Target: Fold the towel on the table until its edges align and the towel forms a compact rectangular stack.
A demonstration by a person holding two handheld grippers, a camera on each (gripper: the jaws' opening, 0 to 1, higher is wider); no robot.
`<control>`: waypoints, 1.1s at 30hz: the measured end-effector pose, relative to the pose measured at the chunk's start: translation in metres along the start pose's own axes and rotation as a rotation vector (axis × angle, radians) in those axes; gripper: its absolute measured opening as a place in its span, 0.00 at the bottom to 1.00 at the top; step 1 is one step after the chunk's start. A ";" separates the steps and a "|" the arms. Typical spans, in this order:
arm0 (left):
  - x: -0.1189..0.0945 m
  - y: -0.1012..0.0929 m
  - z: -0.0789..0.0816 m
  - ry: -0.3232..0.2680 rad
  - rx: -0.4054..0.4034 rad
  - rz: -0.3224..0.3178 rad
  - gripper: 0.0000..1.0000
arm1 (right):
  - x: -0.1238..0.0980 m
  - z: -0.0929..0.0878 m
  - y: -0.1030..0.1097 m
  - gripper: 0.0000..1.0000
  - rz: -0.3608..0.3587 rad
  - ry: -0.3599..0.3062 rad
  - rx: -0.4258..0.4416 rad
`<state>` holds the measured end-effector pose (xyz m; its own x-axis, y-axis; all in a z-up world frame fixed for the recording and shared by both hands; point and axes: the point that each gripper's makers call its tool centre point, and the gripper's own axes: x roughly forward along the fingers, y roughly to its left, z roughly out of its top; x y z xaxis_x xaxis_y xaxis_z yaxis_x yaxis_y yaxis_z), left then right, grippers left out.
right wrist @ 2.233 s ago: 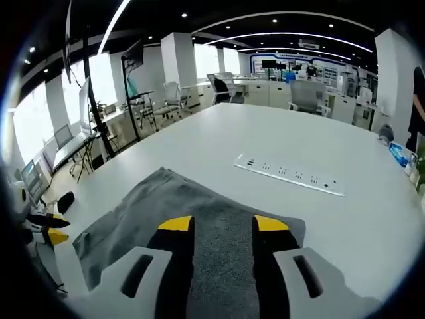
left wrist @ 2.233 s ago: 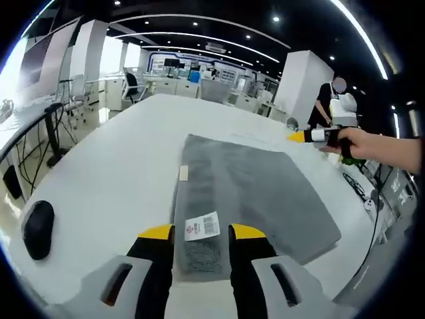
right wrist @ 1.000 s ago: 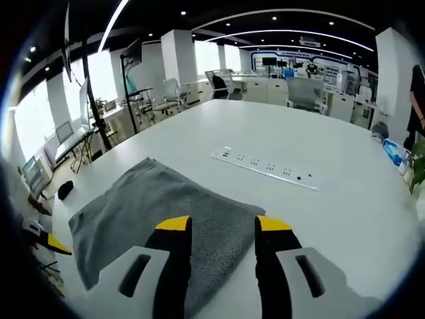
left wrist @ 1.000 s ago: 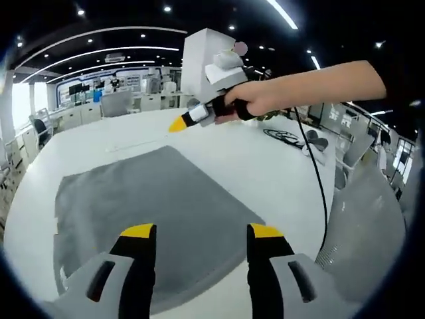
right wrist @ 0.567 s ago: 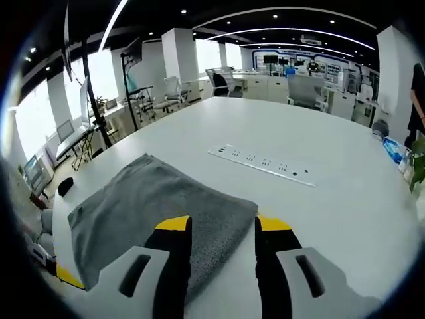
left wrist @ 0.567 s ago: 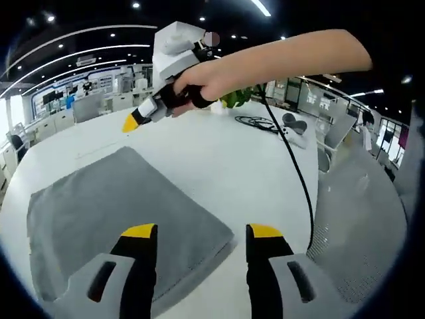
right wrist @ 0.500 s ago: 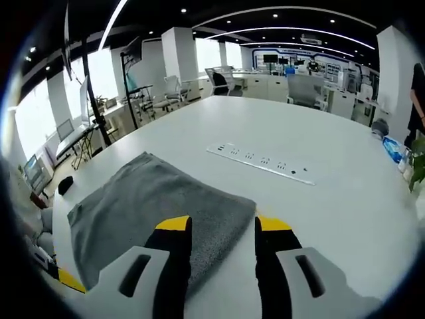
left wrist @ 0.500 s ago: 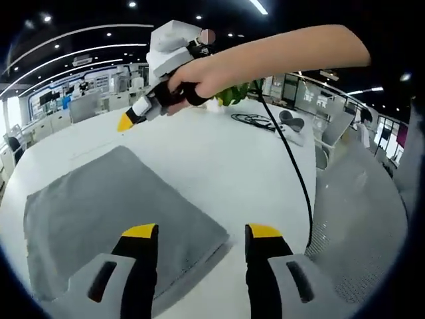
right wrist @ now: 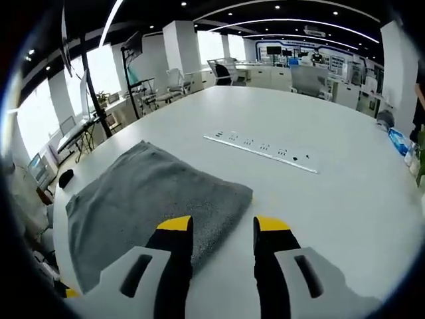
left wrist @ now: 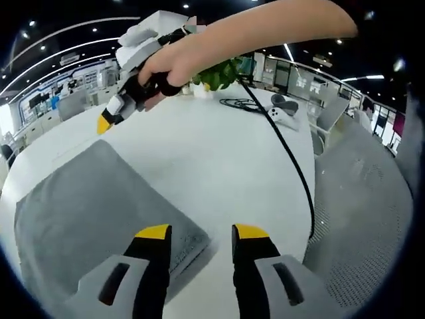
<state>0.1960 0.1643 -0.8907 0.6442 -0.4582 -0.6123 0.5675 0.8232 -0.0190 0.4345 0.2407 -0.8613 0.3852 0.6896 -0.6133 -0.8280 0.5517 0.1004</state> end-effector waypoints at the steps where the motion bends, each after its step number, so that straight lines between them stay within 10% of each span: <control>1: 0.002 0.000 0.000 0.003 -0.003 0.002 0.32 | 0.001 0.000 -0.001 0.32 0.001 -0.003 -0.001; 33: 0.023 0.007 -0.026 0.087 0.038 0.135 0.18 | 0.058 -0.015 -0.020 0.21 0.001 0.004 0.032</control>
<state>0.2014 0.1679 -0.9260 0.6699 -0.3126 -0.6734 0.4994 0.8609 0.0971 0.4670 0.2625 -0.9106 0.3830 0.6884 -0.6159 -0.8148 0.5659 0.1257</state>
